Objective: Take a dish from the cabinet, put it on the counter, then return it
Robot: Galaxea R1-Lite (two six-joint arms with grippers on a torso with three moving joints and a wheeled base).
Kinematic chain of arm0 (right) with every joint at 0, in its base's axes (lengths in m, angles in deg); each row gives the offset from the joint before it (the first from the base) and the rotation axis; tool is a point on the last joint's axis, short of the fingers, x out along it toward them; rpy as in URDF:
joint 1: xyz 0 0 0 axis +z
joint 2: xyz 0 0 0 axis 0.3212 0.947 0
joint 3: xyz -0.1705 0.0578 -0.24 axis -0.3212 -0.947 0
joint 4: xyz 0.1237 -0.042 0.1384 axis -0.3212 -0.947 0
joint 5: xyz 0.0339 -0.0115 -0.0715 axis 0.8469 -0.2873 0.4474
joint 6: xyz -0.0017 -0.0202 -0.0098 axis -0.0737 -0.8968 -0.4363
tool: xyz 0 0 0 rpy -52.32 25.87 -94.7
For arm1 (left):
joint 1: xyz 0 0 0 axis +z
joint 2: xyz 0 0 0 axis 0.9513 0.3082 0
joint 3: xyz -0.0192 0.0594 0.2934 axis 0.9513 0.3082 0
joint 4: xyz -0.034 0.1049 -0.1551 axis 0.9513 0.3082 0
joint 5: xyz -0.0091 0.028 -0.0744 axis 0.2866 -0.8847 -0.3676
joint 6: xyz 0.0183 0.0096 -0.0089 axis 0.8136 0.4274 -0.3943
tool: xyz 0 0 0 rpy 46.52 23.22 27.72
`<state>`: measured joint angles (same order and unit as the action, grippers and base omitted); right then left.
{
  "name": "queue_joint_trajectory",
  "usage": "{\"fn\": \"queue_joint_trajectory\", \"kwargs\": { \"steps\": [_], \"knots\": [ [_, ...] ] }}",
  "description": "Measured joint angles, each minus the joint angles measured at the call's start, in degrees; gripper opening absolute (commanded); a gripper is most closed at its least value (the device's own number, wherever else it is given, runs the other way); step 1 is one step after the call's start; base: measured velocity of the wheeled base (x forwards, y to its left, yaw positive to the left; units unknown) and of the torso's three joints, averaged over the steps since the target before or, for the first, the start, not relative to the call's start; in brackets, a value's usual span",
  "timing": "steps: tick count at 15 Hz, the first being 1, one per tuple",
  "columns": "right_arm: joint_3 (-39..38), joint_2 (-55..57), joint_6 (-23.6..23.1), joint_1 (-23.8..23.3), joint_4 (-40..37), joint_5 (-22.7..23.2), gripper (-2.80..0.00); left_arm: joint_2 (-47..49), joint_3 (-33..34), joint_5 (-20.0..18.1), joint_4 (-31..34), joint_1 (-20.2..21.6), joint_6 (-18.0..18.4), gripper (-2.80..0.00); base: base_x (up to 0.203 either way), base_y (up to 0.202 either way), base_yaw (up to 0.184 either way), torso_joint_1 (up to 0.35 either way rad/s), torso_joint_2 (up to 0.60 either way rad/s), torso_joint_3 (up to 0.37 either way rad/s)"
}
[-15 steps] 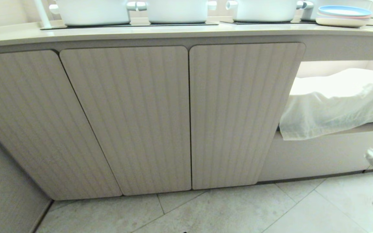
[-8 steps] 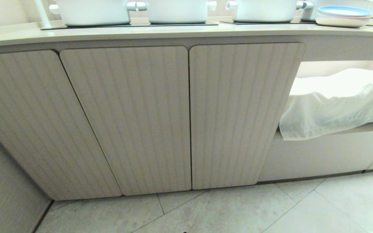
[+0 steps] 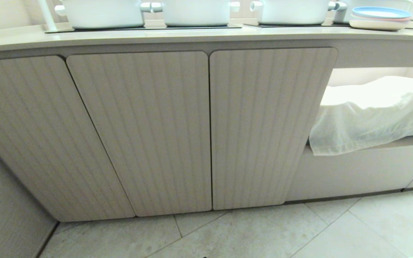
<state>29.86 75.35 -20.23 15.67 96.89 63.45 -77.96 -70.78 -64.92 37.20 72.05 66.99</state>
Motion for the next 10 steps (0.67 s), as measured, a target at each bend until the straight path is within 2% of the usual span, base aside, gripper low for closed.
{"fn": "queue_joint_trajectory", "kwargs": {
  "steps": [5, 10],
  "knots": [
    [0.00, -5.44, -0.14, -1.29, -4.34, 0.19, -2.80, 0.00, 0.00, 0.00, 0.00, 0.00, 0.00, -2.80, 0.000, 0.000, 0.000, 0.000, 0.00, 0.000],
    [0.00, -6.46, 0.13, 2.05, -7.39, -2.78, -2.80, 0.00, 0.00, 0.00, 0.00, 0.00, 0.02, -2.80, 0.000, 0.000, 0.000, 0.000, 0.00, 0.000]
  ]
}}
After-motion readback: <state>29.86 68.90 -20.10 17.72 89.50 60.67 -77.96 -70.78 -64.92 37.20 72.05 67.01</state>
